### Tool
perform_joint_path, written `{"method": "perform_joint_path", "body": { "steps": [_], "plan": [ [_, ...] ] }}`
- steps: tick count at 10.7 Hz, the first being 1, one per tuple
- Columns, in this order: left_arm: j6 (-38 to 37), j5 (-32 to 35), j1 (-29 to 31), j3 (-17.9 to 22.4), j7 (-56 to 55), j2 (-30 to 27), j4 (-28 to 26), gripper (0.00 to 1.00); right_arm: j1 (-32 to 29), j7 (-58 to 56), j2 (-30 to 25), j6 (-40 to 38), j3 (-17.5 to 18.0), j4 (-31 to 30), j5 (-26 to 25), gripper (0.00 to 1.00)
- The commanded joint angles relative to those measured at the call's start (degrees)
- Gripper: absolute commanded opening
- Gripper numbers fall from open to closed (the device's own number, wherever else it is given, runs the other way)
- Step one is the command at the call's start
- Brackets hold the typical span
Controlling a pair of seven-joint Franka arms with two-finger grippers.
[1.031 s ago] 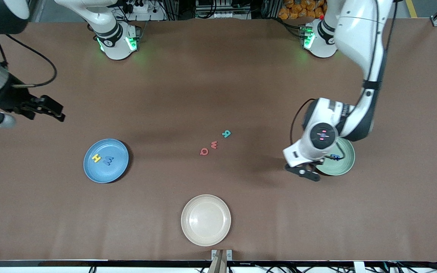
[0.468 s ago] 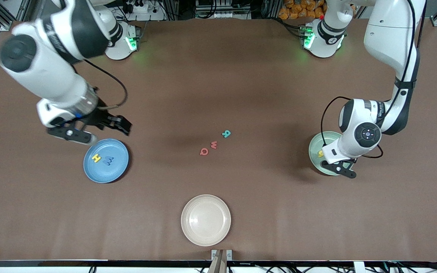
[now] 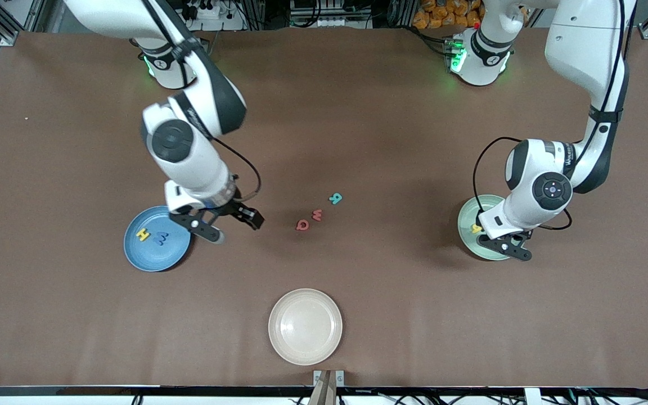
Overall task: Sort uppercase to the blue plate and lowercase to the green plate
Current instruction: 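Lower the right gripper and grasp the pink Q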
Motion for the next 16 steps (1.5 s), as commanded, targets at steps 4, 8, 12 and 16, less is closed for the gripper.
{"method": "perform_joint_path", "body": {
  "steps": [4,8,12,16],
  "plan": [
    [-5.5,-2.8,-0.2,-4.8,-11.1,-3.5,2.5,0.63,6.1,16.3,12.2,6.9,-0.3,4.7,-2.6,0.89],
    [-7.6,-3.6,-1.9,-7.6,-18.4,-4.0,5.4,0.66,8.5,22.8,18.9,8.6,-0.6,10.2,-3.8,0.84],
    [-7.6,-6.1,-4.1,-8.1,-25.0,-3.7,7.1,0.66,9.7,22.9,22.9,11.5,-1.0,11.0,-4.4,0.77],
    [-7.6,-6.2,-4.0,-9.0,-26.7,-3.3,8.1,0.65,9.8,22.8,22.8,10.9,-0.9,10.9,-4.8,0.72]
  ]
}}
